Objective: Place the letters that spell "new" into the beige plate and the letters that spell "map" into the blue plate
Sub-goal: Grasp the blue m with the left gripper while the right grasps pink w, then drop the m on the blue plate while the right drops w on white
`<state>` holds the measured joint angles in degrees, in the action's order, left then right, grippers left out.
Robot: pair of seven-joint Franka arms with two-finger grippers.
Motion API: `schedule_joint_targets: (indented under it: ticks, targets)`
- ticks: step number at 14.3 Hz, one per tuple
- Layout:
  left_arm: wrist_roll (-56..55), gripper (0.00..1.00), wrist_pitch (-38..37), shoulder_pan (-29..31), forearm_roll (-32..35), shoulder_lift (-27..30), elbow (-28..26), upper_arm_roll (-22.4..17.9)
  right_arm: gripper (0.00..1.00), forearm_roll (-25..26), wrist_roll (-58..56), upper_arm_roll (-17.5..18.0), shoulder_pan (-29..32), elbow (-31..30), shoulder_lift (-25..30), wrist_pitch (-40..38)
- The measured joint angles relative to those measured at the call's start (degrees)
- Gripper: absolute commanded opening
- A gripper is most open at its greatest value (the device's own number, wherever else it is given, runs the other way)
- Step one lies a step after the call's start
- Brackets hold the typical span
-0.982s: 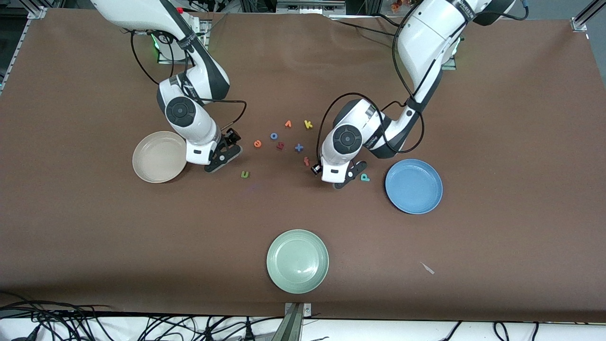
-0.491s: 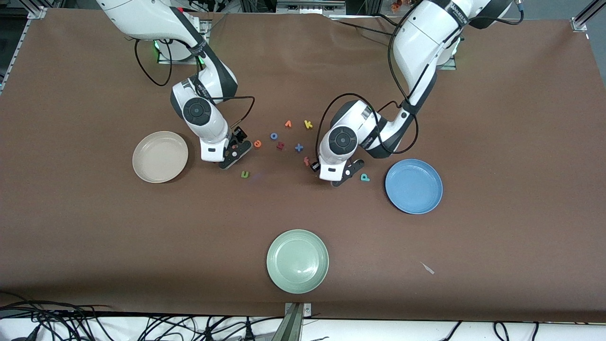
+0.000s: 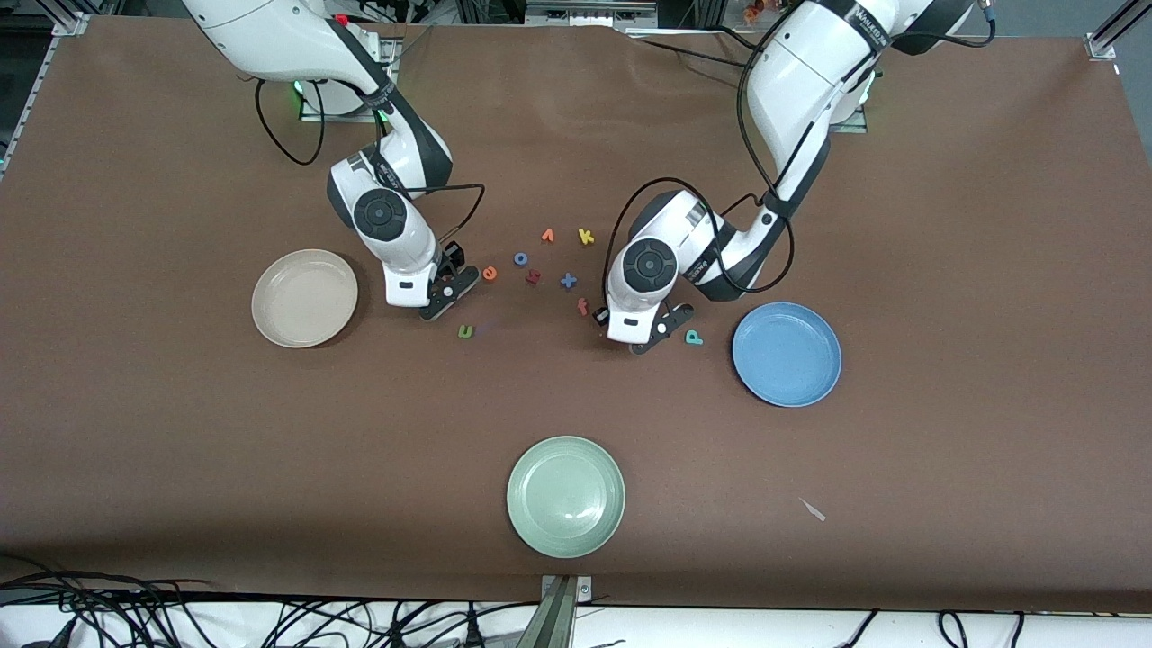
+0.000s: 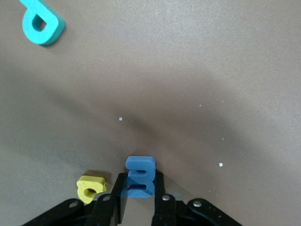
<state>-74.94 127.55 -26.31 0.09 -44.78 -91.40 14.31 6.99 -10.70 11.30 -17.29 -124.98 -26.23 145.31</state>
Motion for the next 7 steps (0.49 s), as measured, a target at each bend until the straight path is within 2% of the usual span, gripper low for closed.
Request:
schedule_joint_targets:
  ticks: [4,5,6,7]
  targets:
    - [4.17,0.05,-1.28,0.35,0.13,0.07,0.31,-0.32,0.25,1.5,-0.05,-0.13,0.01,0.0,0.09,0.31]
    - [5.08,0.03,-2.89,0.71,0.2,0.25,0.89,-0.57,0.18,1.86,-0.05,-0.1,0.01,0.0,0.13,0.4]
    - [6.95,0.0,-5.27,1.34,0.28,0.66,1.82,-0.81,0.15,1.91,-0.06,0.07,-0.02,-0.02,0.55,0.26]
    - [9.52,0.0,-8.08,2.38,0.3,1.48,2.73,-0.9,0.06,1.98,-0.06,0.11,-0.09,-0.05,0.49,0.36]
